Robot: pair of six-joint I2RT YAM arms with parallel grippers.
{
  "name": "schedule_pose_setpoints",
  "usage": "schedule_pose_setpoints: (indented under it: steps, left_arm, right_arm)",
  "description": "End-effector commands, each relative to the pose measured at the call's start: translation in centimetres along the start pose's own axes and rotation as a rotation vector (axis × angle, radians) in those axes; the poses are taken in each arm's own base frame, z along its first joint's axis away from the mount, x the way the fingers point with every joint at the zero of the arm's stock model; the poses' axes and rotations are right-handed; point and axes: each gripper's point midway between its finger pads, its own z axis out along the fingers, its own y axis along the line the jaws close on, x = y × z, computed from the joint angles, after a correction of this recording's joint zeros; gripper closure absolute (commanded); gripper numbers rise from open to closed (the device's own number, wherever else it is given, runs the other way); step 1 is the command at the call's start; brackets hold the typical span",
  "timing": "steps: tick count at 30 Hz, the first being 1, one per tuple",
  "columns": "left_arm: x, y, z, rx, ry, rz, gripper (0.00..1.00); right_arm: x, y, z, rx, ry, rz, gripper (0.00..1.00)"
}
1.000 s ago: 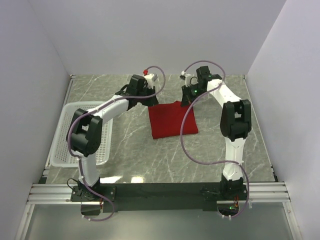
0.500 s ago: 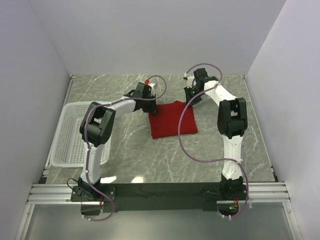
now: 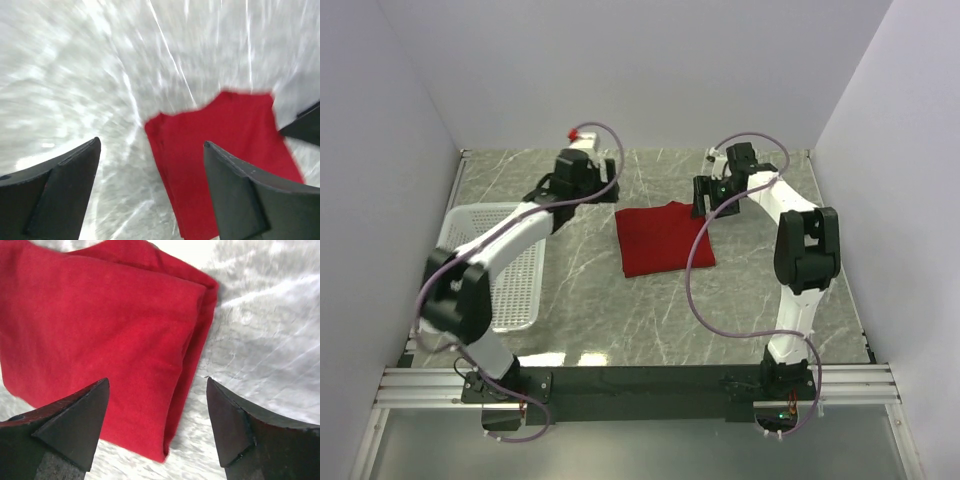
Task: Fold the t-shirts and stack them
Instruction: Fold the tshirt, then neatly place the folded tshirt to the corner
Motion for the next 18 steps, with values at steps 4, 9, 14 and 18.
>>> schedule_pose_setpoints:
  steps: [4,9,14,18]
  left_arm:
    - [-2.1,4.1,-6.9,-0.15,-0.141,-0.069,0.1]
    - [0.9,4.1,-10.9,-0.105,-0.118,-0.126,0.12]
    - [3.2,4.0,-13.6,-0.063,-0.119,-0.203,0.12]
    - [4.4,3.9,-15.2,-0.038,-0.122,-0.249,0.12]
  right_arm:
    - [0.2,-0.4,2.3,0.004,-0.004,0.169,0.15]
    - [1.2,-0.9,4.0,-0.001,0.039,0.189,0.21]
    - [2.2,-0.5,4.4,-0.032,0.068,0.187,0.39]
    - [2.5,-0.7,4.0,-0.041,0.074,0.181,0.57]
